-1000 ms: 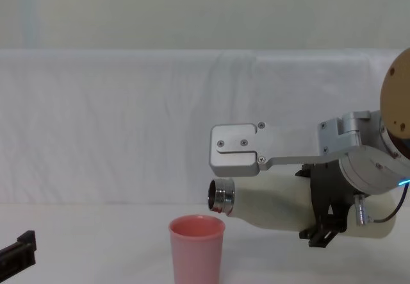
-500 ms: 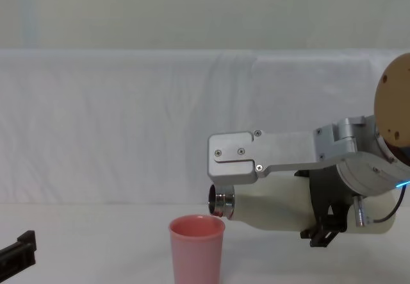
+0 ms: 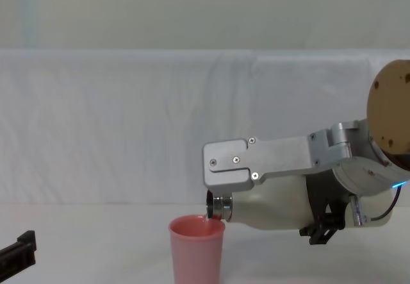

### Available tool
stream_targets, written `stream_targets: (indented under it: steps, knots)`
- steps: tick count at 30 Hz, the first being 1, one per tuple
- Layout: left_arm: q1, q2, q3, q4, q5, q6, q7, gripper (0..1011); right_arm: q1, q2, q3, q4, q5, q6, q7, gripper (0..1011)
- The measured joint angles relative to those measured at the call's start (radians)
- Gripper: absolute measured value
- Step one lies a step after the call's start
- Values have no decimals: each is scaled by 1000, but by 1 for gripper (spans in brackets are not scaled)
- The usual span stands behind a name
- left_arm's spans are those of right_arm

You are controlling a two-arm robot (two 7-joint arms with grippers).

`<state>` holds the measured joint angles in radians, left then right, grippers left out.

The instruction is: Grasp the thermos with one hand and pour water into the cup lid.

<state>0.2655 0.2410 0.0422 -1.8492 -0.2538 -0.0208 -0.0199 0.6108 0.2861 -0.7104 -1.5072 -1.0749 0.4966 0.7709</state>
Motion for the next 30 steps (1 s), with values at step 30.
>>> stream_targets:
  steps: [30]
  knots:
    - [0,0,0,0,0,0,0,1001,-5,-12,10,-2,-37,-7,12,947]
